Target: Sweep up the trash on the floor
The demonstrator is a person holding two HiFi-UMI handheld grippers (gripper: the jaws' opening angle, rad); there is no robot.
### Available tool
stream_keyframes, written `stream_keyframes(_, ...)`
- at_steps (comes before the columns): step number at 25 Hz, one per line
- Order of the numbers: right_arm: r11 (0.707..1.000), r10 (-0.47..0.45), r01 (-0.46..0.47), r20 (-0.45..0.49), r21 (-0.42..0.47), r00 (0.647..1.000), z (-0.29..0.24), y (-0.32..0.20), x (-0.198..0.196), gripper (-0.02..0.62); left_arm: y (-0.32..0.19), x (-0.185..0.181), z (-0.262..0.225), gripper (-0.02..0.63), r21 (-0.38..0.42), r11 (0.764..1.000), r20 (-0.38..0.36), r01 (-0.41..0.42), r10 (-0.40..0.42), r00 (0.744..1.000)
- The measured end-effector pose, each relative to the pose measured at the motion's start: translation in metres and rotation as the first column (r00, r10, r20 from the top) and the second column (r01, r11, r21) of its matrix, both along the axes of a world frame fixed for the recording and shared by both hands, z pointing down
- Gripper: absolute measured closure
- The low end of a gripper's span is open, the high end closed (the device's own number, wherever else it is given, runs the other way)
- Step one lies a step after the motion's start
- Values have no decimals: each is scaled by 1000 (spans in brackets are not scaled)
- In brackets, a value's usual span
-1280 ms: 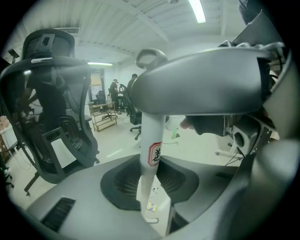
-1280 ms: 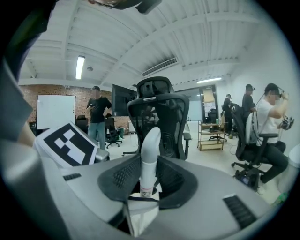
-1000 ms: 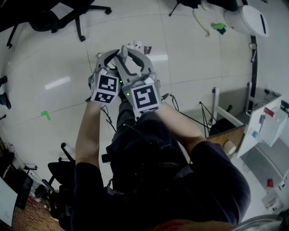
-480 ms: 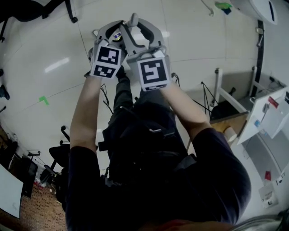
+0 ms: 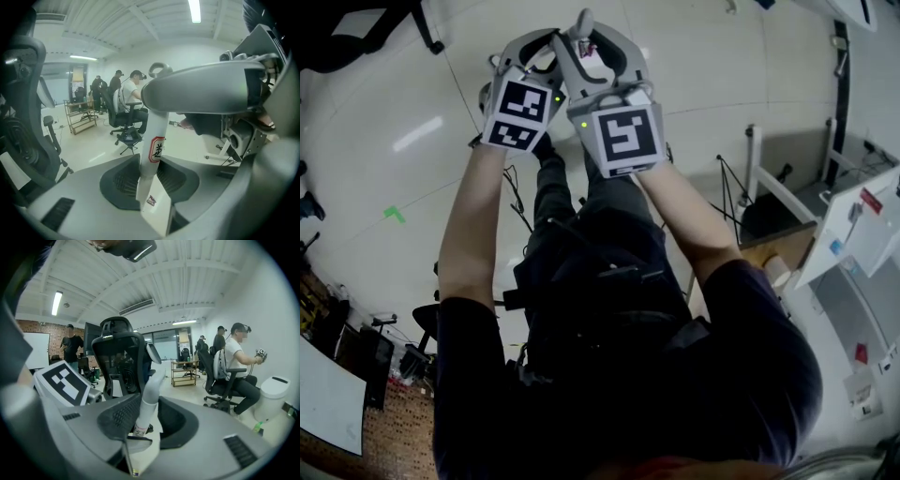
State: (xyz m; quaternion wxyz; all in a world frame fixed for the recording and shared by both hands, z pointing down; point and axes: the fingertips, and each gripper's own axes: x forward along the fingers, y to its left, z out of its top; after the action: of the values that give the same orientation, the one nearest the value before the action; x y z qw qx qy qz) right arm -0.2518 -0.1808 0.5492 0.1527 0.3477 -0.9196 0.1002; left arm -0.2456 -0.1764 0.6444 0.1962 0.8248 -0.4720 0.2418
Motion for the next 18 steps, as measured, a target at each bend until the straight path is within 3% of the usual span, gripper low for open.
stream_keyframes(7, 1000, 15, -16, -6, -21, 1000, 10, -30, 24, 453, -26, 26, 9, 506, -22, 994, 17, -104, 104, 994)
stream_keyframes(18, 998, 62, -62, 9, 4, 998, 9, -72, 52, 451, -62, 61, 10, 512, -69, 957, -9, -281, 281, 960)
